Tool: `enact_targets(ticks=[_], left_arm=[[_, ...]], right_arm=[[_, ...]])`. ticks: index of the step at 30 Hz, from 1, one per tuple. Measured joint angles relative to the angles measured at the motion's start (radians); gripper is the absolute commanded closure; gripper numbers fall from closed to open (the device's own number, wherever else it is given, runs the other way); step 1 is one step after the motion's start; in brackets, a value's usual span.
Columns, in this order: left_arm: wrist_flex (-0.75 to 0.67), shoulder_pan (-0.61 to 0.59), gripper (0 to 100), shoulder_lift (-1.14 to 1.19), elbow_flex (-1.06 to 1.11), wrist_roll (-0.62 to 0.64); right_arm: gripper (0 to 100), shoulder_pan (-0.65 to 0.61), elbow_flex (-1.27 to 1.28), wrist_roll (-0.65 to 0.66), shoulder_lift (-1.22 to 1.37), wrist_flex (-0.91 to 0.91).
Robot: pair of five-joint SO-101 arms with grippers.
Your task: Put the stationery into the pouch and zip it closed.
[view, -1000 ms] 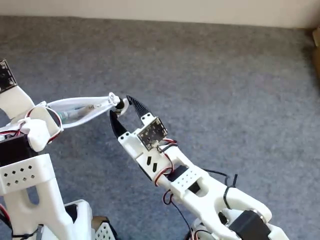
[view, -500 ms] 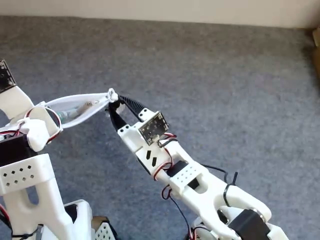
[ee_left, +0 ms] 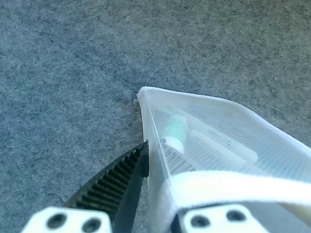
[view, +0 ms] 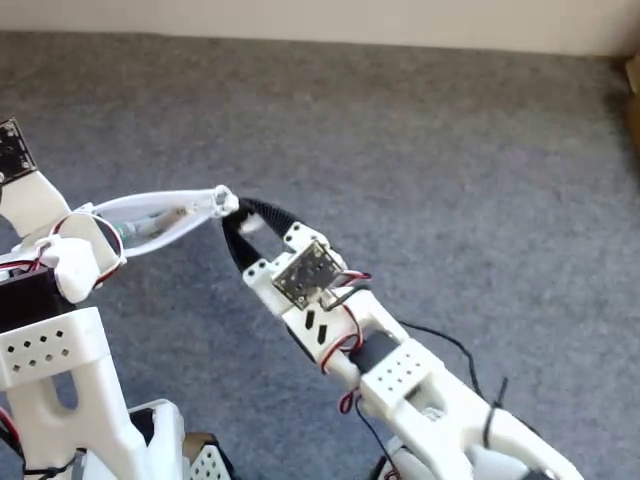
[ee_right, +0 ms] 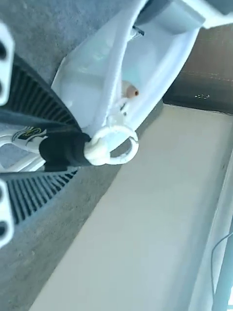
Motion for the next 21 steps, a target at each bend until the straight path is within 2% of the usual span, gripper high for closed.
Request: enact_targets(ticks=[4, 6, 16, 21], left_arm=[[0.000, 0.000, 95, 0.000, 0.000, 0.000], [0.000, 0.000, 95, 0.000, 0.000, 0.000], [0.000, 0.000, 95, 0.011, 0.000, 0.000], [0.000, 0.000, 95, 0.012, 0.000, 0.000]], right_arm=[[99.4, -0.044, 0.000, 0.000, -0.144, 0.273], [99.4, -0.075, 0.000, 0.000, -0.187, 0.350], [98.5, -0.126, 0.000, -0.021, -0.210, 0.377], [87.8, -0.127, 0.000, -0.141, -0.212, 0.385]])
